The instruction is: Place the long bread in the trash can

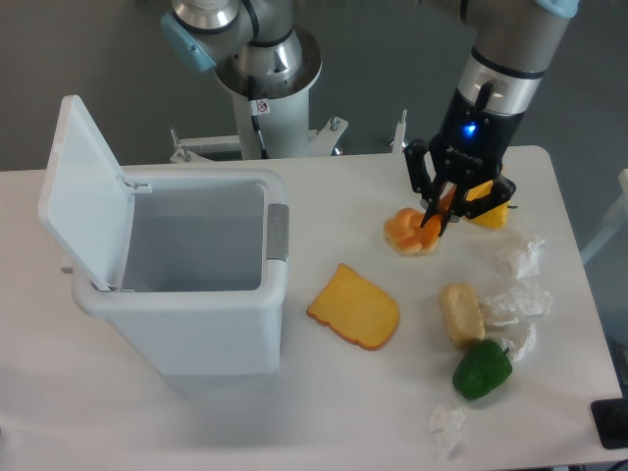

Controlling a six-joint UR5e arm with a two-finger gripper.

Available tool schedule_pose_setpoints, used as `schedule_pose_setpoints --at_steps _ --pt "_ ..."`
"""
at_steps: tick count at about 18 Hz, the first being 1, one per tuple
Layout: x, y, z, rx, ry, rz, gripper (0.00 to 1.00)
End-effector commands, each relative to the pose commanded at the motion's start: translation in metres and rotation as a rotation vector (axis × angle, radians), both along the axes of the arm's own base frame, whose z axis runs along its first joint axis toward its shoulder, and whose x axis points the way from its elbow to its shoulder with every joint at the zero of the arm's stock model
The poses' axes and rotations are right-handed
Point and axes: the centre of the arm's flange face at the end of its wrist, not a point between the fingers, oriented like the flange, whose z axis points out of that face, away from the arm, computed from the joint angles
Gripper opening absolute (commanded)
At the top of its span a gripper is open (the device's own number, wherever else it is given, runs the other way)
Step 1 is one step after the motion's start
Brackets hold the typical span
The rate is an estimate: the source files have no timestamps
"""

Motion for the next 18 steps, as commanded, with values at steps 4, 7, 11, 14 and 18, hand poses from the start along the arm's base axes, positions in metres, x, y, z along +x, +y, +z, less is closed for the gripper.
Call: schedule_pose_setpoints --at_steps 4,7,11,14,18 --pt "-0.005 -0.008 0.018 0.089 -0.059 0.105 0.25" --pt "-0.007 -0.009 0.024 0.133 -0.084 0.136 0.25" --pt "-0.007 -0.003 0.045 0.253 -0.130 0.248 0.25" --pt "-0.004 0.003 0.058 0.355 -0.199 0.300 0.25" --pt "-0.003 0.008 0.070 0.434 -0.232 0.327 0.25"
